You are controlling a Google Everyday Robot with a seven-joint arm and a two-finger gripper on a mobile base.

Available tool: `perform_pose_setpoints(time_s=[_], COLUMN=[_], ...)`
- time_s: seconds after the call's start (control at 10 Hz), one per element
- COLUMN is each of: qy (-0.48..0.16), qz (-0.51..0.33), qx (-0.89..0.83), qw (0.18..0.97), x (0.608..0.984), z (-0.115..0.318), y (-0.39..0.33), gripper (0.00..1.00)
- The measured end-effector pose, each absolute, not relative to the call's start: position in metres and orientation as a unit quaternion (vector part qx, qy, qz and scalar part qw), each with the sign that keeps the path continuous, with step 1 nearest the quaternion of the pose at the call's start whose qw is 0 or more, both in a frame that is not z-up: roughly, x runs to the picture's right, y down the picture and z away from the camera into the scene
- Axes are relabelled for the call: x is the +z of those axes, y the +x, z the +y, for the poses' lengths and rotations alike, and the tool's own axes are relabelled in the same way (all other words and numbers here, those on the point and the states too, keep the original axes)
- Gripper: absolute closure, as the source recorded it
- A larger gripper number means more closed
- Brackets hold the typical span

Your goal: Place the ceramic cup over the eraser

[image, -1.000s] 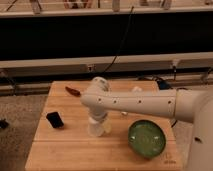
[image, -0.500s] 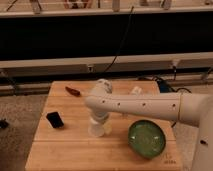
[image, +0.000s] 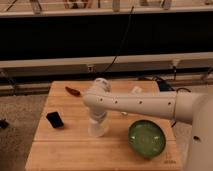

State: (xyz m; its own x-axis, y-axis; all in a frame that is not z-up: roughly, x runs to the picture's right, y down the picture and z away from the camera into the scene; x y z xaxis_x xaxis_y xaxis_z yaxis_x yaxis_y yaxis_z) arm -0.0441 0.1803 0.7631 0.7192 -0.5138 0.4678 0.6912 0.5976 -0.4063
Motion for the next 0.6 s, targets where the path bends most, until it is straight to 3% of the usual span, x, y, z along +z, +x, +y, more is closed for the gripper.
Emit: perform_pose_setpoints(time_s=[0.1,0.6], qy=[-0.293,-0.307], qz=[-0.156,-0.174], qx=[-0.343,-0.341], qw=[0.879,0.871], x=[0.7646,0.771], z=[0.1812,0.1835], y=[-0.0451,-0.0478], gripper=[0.26,0.77])
